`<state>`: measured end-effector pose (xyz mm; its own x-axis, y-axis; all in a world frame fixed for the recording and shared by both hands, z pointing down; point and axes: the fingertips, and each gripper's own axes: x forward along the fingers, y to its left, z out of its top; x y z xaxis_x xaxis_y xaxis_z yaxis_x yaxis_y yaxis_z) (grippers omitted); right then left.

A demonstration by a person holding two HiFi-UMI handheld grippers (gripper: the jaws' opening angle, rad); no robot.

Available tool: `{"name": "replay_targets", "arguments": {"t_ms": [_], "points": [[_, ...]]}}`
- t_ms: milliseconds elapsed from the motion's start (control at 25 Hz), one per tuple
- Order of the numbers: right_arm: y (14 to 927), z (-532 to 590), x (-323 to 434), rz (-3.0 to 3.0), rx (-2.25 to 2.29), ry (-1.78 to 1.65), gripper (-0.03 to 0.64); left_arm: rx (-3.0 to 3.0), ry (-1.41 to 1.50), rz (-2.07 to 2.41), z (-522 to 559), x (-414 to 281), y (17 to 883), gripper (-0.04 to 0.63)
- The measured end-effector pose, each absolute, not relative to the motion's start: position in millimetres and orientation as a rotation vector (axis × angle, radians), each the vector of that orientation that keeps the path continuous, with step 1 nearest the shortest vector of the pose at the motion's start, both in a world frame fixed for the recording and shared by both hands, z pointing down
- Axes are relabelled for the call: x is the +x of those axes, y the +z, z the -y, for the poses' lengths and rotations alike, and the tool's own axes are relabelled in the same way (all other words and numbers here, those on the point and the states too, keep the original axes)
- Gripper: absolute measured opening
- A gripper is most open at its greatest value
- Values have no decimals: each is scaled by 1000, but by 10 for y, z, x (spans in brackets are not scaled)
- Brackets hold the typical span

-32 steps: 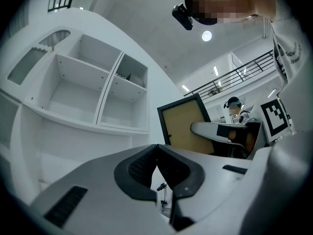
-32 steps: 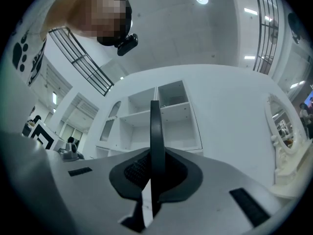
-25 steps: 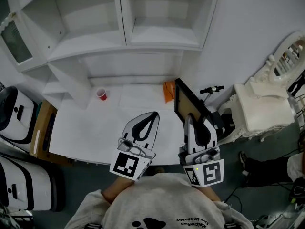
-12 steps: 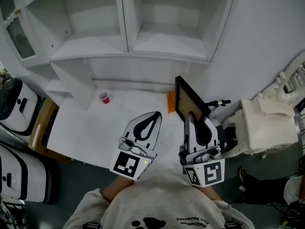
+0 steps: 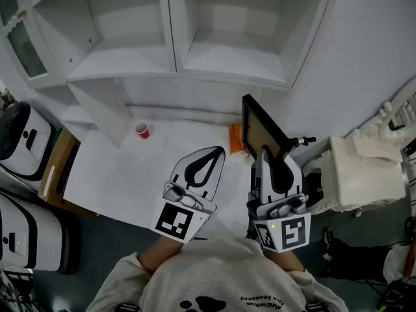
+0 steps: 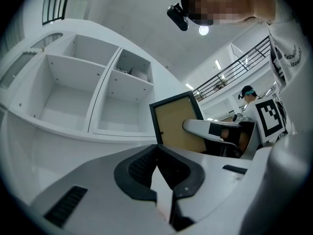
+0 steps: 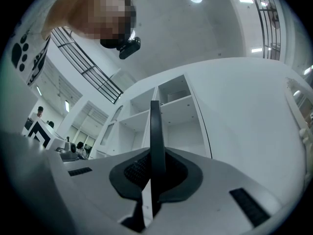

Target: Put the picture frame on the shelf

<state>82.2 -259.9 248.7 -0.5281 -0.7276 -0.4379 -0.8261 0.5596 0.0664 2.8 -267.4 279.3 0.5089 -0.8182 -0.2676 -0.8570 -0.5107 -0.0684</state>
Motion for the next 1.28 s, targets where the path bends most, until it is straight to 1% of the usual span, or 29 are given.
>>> {"name": "replay_targets", "arguments": {"t_ms": [200,1280], "points": [[2418,2654,750,-2430,-1288,420,52,-2564,316,-1403,2741,-5,2704,20],[1692,3030,552,-2381,-1340,878,52,-2511,350,-1284,3128,-233,2170,20]]}}
